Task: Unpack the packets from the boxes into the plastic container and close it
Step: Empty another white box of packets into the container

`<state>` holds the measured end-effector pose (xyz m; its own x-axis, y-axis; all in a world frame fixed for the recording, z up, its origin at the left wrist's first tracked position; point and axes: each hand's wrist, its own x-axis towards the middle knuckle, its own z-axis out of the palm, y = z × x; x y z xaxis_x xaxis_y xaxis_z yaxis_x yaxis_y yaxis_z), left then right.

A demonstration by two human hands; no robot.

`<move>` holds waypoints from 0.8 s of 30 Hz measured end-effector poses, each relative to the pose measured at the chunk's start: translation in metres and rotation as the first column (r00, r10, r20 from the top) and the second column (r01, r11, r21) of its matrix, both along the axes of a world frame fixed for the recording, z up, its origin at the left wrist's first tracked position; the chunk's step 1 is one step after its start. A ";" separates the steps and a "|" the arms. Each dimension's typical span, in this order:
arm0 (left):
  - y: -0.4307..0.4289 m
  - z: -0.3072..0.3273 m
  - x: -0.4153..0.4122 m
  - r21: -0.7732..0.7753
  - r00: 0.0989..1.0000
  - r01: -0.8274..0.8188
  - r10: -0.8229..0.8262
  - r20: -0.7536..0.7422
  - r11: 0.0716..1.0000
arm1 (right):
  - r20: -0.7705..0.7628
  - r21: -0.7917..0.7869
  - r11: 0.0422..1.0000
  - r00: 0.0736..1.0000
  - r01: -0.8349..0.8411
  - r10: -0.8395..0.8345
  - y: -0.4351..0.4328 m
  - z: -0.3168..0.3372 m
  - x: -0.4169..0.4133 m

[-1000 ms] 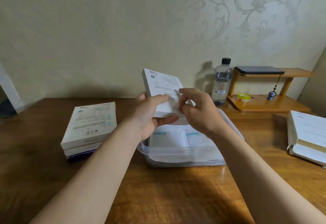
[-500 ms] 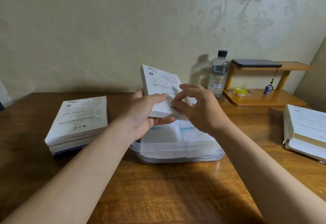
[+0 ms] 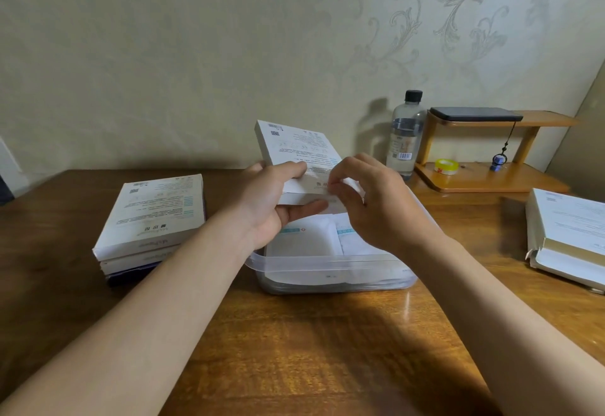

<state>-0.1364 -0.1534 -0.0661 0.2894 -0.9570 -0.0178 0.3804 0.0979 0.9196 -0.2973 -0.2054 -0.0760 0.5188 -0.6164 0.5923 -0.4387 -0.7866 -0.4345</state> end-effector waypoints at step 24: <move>-0.004 -0.002 0.004 -0.037 0.997 -0.063 0.061 -0.048 0.997 | 0.049 0.036 0.998 0.997 -0.056 0.054 0.010 -0.001 -0.006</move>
